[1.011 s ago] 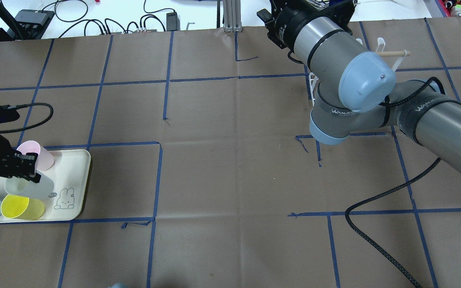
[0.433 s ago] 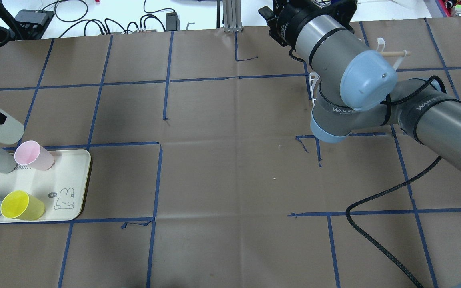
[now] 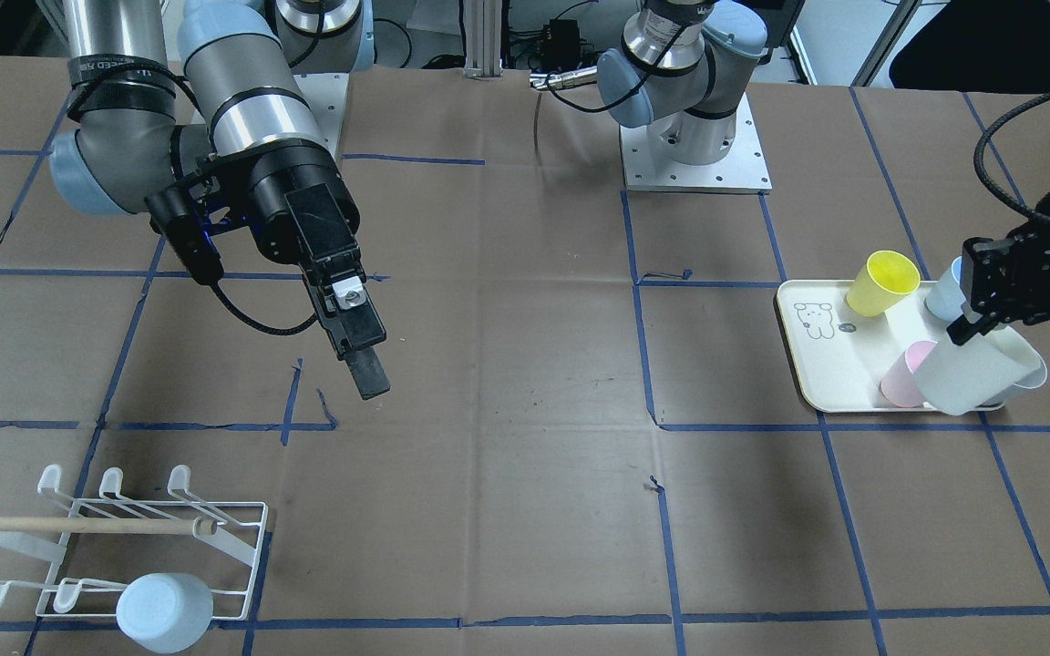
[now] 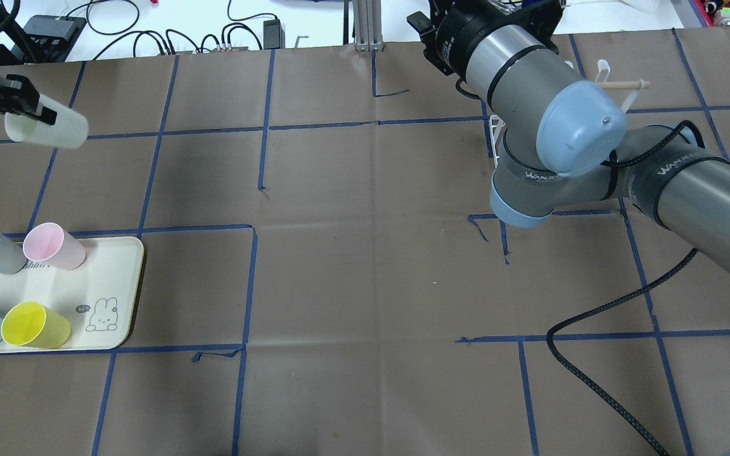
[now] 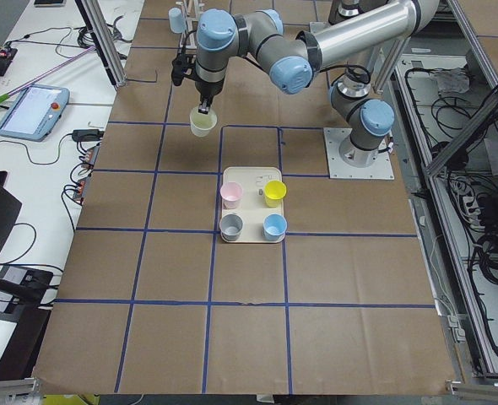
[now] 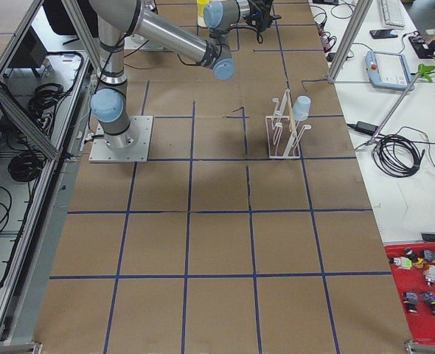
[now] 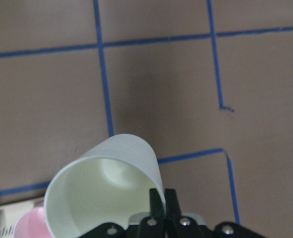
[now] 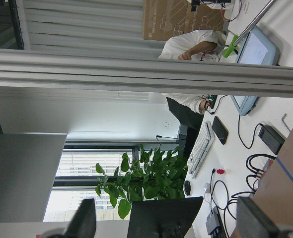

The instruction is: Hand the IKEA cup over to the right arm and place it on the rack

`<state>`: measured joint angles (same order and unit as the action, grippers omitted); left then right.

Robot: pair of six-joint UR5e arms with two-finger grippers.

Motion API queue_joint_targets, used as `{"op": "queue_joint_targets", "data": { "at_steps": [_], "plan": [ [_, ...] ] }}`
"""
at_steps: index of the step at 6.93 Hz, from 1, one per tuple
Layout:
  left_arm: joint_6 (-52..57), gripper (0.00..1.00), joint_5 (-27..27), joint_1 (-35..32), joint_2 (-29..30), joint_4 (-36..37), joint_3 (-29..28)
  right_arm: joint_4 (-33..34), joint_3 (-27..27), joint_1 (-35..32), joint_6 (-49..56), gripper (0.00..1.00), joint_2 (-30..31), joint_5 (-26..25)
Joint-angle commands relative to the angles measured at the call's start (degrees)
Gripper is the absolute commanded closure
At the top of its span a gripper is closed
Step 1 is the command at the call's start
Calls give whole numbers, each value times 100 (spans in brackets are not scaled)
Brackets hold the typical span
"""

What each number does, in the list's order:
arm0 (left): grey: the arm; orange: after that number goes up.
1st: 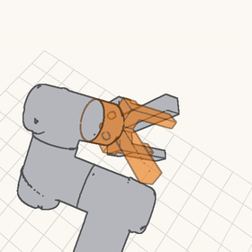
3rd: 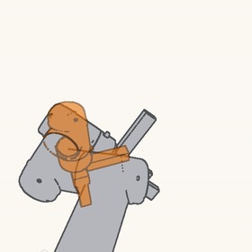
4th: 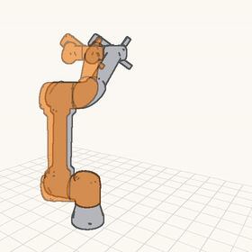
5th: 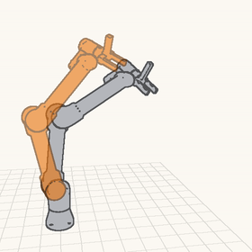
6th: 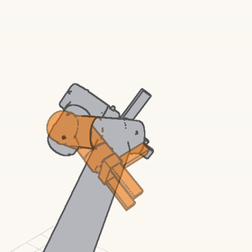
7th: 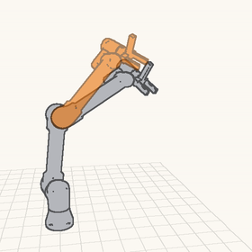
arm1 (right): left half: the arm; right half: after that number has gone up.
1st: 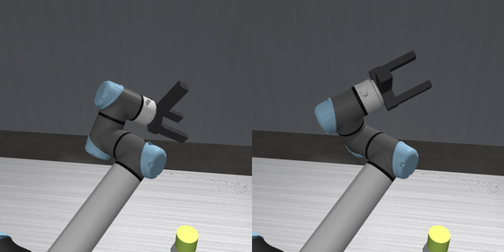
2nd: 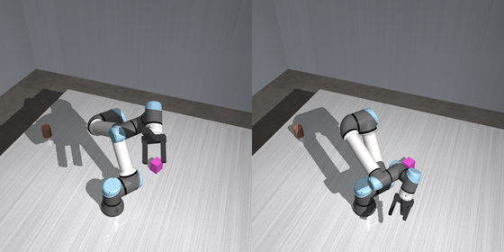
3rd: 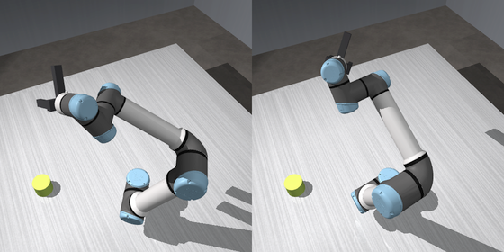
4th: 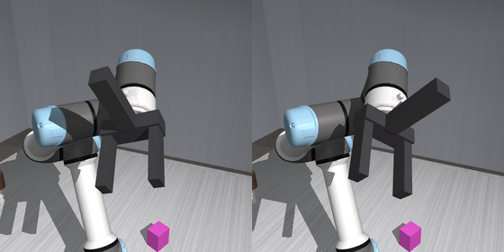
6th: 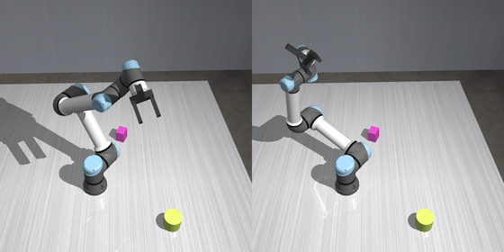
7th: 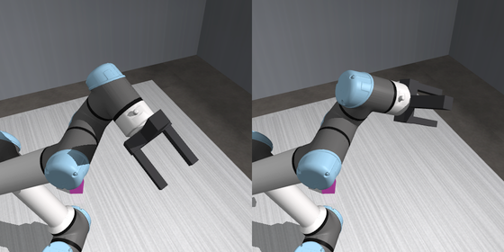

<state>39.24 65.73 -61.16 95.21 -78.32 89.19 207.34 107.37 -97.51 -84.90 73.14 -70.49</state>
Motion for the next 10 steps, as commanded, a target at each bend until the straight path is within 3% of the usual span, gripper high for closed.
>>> {"op": "queue_joint_targets", "data": {
  "at_steps": [1,4,7,8,10],
  "plan": [
    [373,100,-1915,-1,-19,798,360,-1,20,-14,0,0,16,0],
    [881,100,-3564,-132,42,1538,854,-1,21,-23,0,0,16,0],
    [2427,100,-4469,-572,278,1775,1135,-1,29,-14,0,0,-19,0],
    [2918,100,-4542,-607,270,1802,1441,8,47,-14,0,0,-71,0],
    [3466,100,-5313,-607,182,1933,2240,8,213,-93,0,0,-81,-9]
  ]
}}
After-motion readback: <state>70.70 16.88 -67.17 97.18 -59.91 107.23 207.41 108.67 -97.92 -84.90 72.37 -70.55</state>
